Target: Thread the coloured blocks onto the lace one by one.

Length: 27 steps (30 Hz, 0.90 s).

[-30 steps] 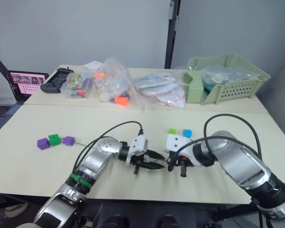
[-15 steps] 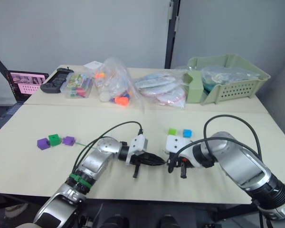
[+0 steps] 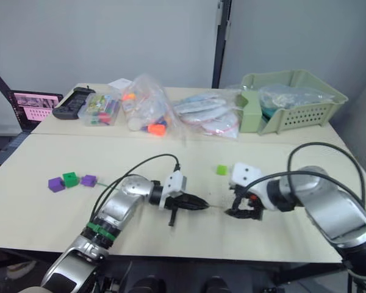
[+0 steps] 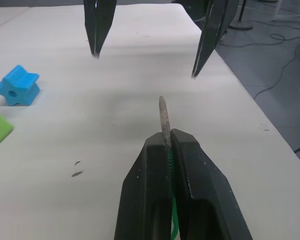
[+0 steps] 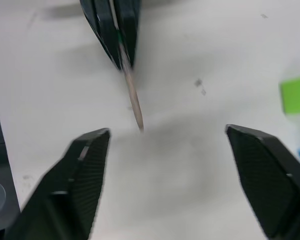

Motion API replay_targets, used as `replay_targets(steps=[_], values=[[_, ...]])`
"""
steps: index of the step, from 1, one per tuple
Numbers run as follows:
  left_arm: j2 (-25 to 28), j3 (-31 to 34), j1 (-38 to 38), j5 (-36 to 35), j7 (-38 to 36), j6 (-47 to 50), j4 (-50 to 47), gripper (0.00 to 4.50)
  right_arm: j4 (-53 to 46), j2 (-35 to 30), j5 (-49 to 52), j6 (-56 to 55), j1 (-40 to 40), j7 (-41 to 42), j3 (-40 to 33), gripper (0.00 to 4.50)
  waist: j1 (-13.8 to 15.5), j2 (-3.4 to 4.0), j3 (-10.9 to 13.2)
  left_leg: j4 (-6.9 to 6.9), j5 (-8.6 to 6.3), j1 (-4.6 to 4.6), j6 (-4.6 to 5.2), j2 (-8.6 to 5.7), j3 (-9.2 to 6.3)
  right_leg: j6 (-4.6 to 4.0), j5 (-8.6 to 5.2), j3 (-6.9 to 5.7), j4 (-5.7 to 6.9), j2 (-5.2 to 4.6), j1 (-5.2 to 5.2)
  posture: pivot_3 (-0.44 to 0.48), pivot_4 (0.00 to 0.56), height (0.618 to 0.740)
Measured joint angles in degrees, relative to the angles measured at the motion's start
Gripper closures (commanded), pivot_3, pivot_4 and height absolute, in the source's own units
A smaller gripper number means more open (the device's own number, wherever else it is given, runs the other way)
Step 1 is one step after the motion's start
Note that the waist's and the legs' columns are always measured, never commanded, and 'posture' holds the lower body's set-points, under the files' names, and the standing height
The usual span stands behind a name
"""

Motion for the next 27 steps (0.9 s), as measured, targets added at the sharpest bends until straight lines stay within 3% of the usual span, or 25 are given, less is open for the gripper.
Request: replay_targets(steps=[5, 12, 22, 24, 27], values=[[1.22, 0.89, 1.05, -0.35, 0.48, 0.28, -0.01, 4.5, 2.54, -2.02, -0.43, -2.9, 2.83, -1.13, -4.21, 0.03, -0.23, 0.0, 0.0, -0.02, 0.0, 0.02, 0.0, 0.03, 0.02, 0.0, 0.0, 0.01, -0.03, 0.03, 0.0, 0.0, 0.15, 0.737], [1.65, 1.17, 1.37, -0.39, 1.67, 0.33, -1.1, 4.5, 11.33, -0.2, -5.23, -13.45, -0.24, -2.86, -1.49, 0.03, -0.25, 0.01, 0.0, -0.03, 0.0, 0.02, 0.0, 0.03, 0.06, 0.0, 0.0, 0.04, -0.07, 0.03, 0.0, 0.0, 0.15, 0.737], [1.6, 1.75, 2.51, -0.4, 4.36, 1.36, -3.1, 4.5, 34.15, 8.47, -16.76, -30.2, -13.4, -4.17, 8.14, 0.03, -0.16, 0.01, 0.0, -0.08, 0.0, 0.06, 0.0, 0.0, 0.09, -0.01, 0.0, 0.07, -0.02, 0.02, 0.0, 0.0, 0.15, 0.737], [1.74, 1.79, 2.74, -0.4, 4.58, 1.42, -3.65, 4.5, 36.14, 9.58, -17.5, -31.16, -14.02, -4.02, 8.33, 0.03, -0.08, 0.01, 0.0, -0.09, 0.0, 0.05, 0.0, -0.02, 0.08, 0.0, 0.01, 0.07, -0.01, -0.01, 0.0, 0.0, 0.15, 0.737], [1.79, 1.79, 2.84, -0.39, 5.1, 1.47, -3.86, 4.5, 37.27, 13.77, -15.01, -23.74, -14.86, -5.78, 5.39, 0.03, -0.19, 0.01, 0.0, -0.1, 0.0, 0.06, 0.0, -0.01, 0.04, -0.01, 0.02, 0.07, 0.04, -0.01, -0.01, 0.0, 0.15, 0.737]])
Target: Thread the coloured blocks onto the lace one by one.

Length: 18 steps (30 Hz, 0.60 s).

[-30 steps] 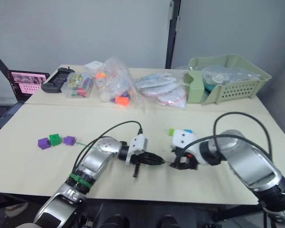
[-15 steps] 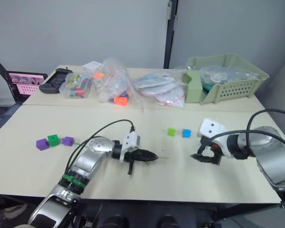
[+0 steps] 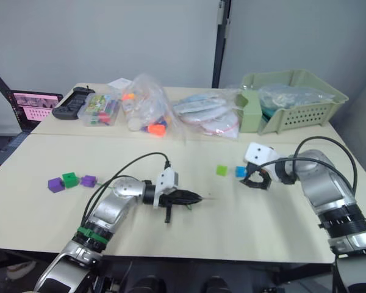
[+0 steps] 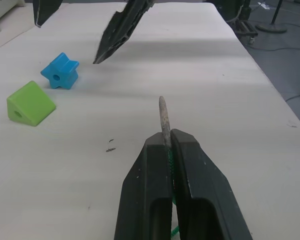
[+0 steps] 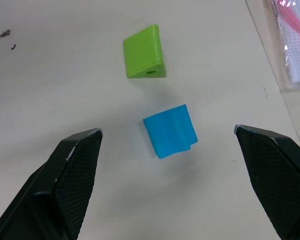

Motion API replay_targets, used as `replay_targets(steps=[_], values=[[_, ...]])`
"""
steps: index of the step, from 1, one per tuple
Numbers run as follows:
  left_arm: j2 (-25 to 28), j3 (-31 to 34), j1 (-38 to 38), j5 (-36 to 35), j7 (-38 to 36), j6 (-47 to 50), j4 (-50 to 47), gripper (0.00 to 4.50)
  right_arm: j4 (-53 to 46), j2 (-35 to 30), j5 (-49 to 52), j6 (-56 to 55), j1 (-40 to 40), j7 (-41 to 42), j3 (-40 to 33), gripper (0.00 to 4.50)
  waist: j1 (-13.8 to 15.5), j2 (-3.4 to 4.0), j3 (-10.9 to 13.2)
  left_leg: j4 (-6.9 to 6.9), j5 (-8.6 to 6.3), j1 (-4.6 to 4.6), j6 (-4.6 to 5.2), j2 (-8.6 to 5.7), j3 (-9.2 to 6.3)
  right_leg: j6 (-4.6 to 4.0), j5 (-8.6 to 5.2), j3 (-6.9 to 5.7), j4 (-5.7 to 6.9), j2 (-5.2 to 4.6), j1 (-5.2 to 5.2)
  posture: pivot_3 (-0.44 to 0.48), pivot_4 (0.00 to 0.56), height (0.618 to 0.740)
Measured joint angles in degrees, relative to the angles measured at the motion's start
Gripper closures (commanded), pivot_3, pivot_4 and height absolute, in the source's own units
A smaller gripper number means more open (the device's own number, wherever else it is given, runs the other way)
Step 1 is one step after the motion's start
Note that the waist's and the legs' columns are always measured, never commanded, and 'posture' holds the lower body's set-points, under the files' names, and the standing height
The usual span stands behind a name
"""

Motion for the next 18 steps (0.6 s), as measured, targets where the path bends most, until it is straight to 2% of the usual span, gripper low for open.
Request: replay_targets(steps=[4, 9, 18], values=[[0.36, -0.01, 0.7, 0.0, 0.35, 0.06, -0.85, 4.5, -2.37, 4.19, 3.25, 10.68, 0.64, -6.27, -5.82, 0.03, 0.06, 0.01, 0.0, 0.0, 0.0, 0.0, 0.0, -0.02, -0.03, -0.01, 0.01, 0.0, 0.04, -0.02, 0.0, 0.0, 0.15, 0.737], [0.31, -0.06, 0.76, 0.0, 0.38, 0.17, -1.11, 4.5, -8.62, 10.46, 3.95, 17.14, 5.29, -16.72, -13.55, 0.03, 0.14, 0.01, -0.01, -0.01, 0.0, 0.01, 0.0, -0.02, -0.05, -0.01, 0.01, -0.03, 0.04, -0.02, 0.03, 0.0, 0.15, 0.737], [-0.09, -0.37, 0.63, 0.04, 0.27, 0.19, -1.07, 4.5, -18.1, 20.1, 5.95, 21.69, 14.0, -29.39, -18.09, 0.03, -0.09, 0.03, -0.02, -0.02, 0.0, 0.04, 0.0, -0.03, -0.01, -0.01, 0.01, 0.0, 0.04, -0.01, 0.02, 0.0, 0.15, 0.737]])
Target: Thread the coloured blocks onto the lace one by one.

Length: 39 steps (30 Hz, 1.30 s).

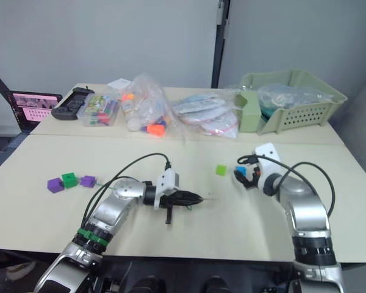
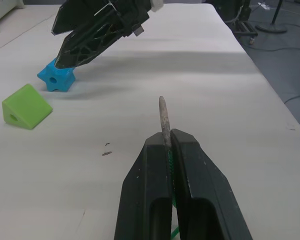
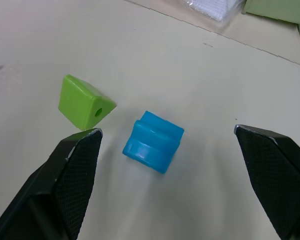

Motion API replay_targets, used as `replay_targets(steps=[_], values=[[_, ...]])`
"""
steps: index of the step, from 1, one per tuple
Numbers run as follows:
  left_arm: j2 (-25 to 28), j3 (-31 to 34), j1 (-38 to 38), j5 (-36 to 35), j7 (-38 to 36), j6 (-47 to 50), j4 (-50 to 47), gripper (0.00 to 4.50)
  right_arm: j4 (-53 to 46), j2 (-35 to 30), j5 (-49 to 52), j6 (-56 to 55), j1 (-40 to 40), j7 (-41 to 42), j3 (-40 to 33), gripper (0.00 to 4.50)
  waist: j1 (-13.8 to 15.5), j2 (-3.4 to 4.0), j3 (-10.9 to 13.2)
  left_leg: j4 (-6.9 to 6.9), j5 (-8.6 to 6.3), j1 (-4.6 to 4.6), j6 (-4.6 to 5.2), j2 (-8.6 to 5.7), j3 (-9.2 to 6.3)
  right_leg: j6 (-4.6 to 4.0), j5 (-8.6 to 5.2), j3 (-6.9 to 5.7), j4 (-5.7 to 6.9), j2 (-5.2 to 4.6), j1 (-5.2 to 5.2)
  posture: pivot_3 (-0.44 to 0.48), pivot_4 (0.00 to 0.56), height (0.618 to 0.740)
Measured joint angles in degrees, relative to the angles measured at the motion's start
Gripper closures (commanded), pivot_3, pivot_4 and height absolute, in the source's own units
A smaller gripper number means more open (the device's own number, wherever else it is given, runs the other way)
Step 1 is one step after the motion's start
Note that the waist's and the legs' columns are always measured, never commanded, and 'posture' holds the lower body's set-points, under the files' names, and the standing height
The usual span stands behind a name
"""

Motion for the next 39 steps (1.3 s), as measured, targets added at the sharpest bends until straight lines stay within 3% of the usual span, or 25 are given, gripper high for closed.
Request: replay_targets(steps=[10, 25, 26, 34, 39], values=[[0.44, -0.42, -1.01, 0.11, -0.71, 0.02, 0.04, 4.5, 0.25, 6.07, 0.05, -2.6, 2.33, -6.39, -0.38, 0.03, -0.08, 0.0, 0.0, -0.02, 0.0, 0.03, 0.0, 0.01, 0.01, 0.0, 0.0, 0.0, -0.01, 0.03, 0.01, 0.0, 0.15, 0.737], [0.97, -0.66, -1.01, 0.49, -0.65, 0.04, 0.04, 4.5, 11.12, 7.79, 0.03, -10.18, -0.51, -8.92, -0.28, 0.03, -0.2, 0.0, 0.0, -0.04, 0.0, 0.04, 0.0, 0.02, 0.02, 0.0, 0.0, 0.01, -0.01, 0.03, 0.01, 0.0, 0.15, 0.737], [0.97, -0.66, -1.01, 0.54, -0.62, 0.04, 0.04, 4.5, 11.71, 7.91, 0.04, -10.69, -0.87, -9.04, -0.29, 0.54, -0.22, 0.0, 0.0, -0.04, 0.0, 0.04, 0.0, 0.02, 0.02, 0.0, 0.0, 0.01, -0.01, 0.03, 0.01, 0.0, 0.15, 0.737], [0.97, -0.66, -1.01, 0.58, -0.23, 0.24, 0.04, 4.5, 12.58, 9.06, 0.12, -11.64, -1.03, -10.3, -0.39, 3.21, -0.14, 0.01, 0.0, -0.04, 0.0, 0.03, 0.0, 0.01, 0.01, 0.0, 0.0, 0.01, -0.01, 0.02, 0.01, 0.0, 0.15, 0.737], [0.95, -0.68, -1.01, 0.58, -0.07, 1.02, 0.04, 4.5, 10.06, 9.08, 1.3, -10.67, 0.11, -11.15, -1.42, 3.33, -0.17, 0.01, 0.0, -0.05, 0.0, 0.03, 0.0, 0.02, 0.01, 0.0, 0.0, 0.01, -0.01, 0.02, 0.01, 0.0, 0.15, 0.737]])
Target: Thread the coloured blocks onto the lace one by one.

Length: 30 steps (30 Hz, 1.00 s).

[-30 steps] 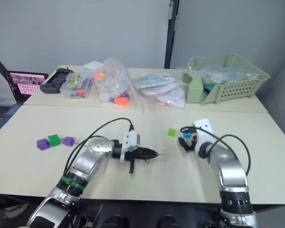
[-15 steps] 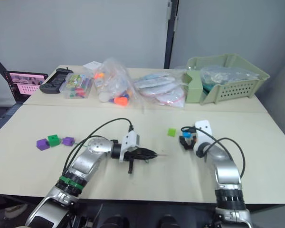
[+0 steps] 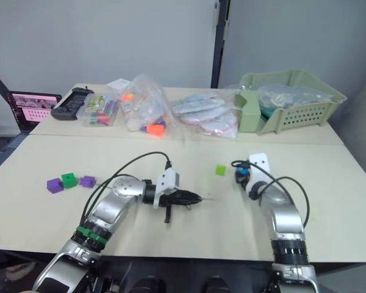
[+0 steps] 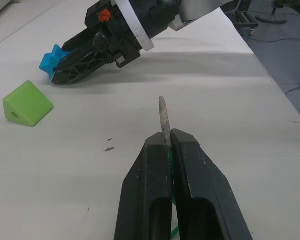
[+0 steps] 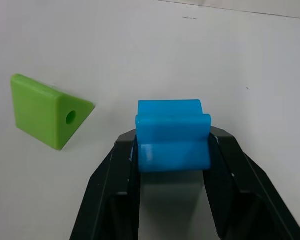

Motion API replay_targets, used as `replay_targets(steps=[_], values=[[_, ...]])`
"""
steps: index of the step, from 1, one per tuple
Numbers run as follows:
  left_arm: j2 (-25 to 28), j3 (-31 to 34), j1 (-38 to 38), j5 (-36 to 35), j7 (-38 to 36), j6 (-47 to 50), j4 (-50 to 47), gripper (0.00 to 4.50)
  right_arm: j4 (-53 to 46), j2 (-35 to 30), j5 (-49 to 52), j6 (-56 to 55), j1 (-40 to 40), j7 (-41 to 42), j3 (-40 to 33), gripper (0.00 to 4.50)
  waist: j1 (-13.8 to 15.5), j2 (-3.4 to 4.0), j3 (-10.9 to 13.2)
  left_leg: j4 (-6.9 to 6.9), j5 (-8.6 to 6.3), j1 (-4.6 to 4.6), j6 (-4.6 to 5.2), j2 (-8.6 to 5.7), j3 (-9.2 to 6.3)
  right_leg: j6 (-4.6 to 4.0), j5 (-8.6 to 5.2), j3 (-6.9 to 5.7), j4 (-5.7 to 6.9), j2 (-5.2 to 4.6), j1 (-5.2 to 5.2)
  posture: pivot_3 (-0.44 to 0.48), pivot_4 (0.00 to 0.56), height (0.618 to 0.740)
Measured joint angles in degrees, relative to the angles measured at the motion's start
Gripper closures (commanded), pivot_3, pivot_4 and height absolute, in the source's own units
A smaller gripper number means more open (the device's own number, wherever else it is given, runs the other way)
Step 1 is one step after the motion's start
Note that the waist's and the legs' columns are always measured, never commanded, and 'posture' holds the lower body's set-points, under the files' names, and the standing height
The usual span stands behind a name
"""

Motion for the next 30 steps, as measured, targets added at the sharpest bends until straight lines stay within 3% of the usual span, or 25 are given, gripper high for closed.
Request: replay_targets(steps=[6, 13, 18, 22, 30], values=[[-0.2, -0.39, 0.03, -0.01, -0.15, 0.02, 0.0, 4.5, -9.98, 1.69, 1.24, 4.31, 3.84, -2.79, -0.94, 3.33, 0.03, 0.0, 0.0, -0.02, 0.0, -0.01, 0.0, 0.0, -0.02, 0.0, 0.0, 0.0, 0.0, 0.0, -0.01, 0.0, 0.15, 0.737], [-1.13, -0.99, -0.41, 0.01, -1.93, -0.95, 2.72, 4.5, -32.21, 9.68, 4.83, 16.11, 16.76, -8.56, 0.04, 3.33, 0.08, 0.03, -0.02, -0.03, 0.0, -0.01, 0.0, 0.02, -0.04, 0.01, -0.01, -0.01, -0.03, 0.01, -0.01, 0.0, 0.15, 0.737], [-1.8, -1.08, -1.97, 0.28, -3.41, -2.4, 6.13, 4.5, -41.65, 13.74, 4.96, 21.3, 23.42, -12.66, 2.85, 3.33, 0.03, 0.03, -0.02, -0.02, 0.0, -0.01, 0.0, 0.02, -0.03, 0.02, -0.02, -0.01, -0.07, 0.03, 0.0, 0.0, 0.15, 0.737], [-2.34, -1.1, -3.1, 0.42, -4.42, -3.54, 7.76, 4.5, -43.91, 15.82, 4.61, 22.13, 27.62, -15.02, 5.47, 3.33, 0.0, 0.03, -0.03, -0.03, 0.0, -0.01, 0.0, 0.03, -0.02, 0.02, -0.02, -0.01, -0.14, 0.03, 0.01, 0.0, 0.15, 0.737], [-2.55, -1.12, -3.14, 0.68, -5.73, -3.88, 8.77, 4.5, -44.46, 15.59, 2.69, 21.86, 28.41, -17.31, 6.43, 3.33, 0.03, 0.03, -0.03, -0.03, 0.0, -0.02, 0.0, 0.04, -0.02, 0.03, -0.03, -0.01, -0.19, 0.05, 0.02, 0.0, 0.15, 0.737]])
